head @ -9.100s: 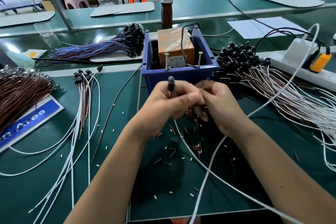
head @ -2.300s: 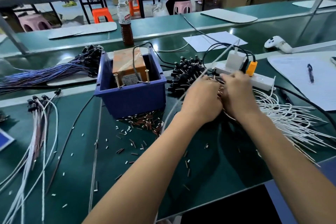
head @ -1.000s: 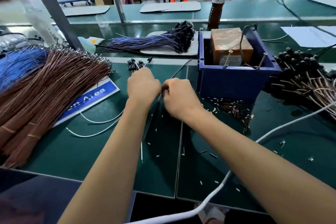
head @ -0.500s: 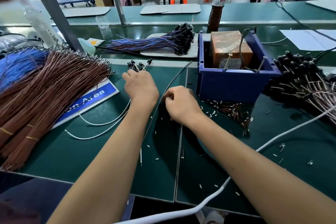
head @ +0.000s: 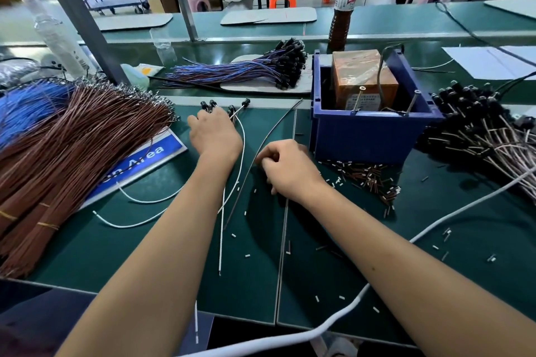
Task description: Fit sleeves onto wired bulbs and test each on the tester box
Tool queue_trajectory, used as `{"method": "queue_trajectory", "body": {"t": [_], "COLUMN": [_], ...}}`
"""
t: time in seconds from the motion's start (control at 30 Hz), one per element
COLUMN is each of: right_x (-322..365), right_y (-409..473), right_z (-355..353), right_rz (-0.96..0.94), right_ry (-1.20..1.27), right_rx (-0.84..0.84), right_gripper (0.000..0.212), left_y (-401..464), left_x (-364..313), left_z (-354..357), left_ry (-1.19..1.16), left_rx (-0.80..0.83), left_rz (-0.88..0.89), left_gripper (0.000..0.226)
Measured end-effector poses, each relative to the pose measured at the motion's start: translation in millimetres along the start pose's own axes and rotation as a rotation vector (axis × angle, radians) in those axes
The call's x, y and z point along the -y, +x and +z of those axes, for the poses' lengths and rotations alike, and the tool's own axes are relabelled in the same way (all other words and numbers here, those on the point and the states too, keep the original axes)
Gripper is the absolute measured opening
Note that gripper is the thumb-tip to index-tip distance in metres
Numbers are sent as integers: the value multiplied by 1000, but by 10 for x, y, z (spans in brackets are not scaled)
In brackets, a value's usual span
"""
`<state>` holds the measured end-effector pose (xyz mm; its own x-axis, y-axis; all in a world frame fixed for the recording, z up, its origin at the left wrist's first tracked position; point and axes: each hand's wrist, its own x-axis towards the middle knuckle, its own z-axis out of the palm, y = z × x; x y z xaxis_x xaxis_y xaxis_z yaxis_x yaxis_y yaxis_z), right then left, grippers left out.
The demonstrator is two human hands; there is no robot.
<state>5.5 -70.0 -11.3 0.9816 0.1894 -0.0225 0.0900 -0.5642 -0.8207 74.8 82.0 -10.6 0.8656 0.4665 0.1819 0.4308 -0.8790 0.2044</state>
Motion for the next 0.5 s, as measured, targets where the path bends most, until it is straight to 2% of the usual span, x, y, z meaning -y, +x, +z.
{"method": "queue_trajectory", "body": {"t": [0.27,0.4,0.47,0.5], "right_x": [-17,-26,-32,-34], "right_y": [-15,-22,-17,-13], "right_z": [-22,-29,-29,-33], "right_rz": [-12,-5,1,4], "right_ry": [17,39,45,45], "right_rx": [12,19,22,25], "right_gripper": [29,29,28,27], "left_y": [88,115,128,129], "left_x": [21,14,-19,-50], "left_z": [-37,-13,-53,-112], "left_ry": [-60,62,-74,-258], "left_rx": [89,-19,-87,-100], "left_rz": [58,133,144,117], "left_gripper": [31,27,26,23]}}
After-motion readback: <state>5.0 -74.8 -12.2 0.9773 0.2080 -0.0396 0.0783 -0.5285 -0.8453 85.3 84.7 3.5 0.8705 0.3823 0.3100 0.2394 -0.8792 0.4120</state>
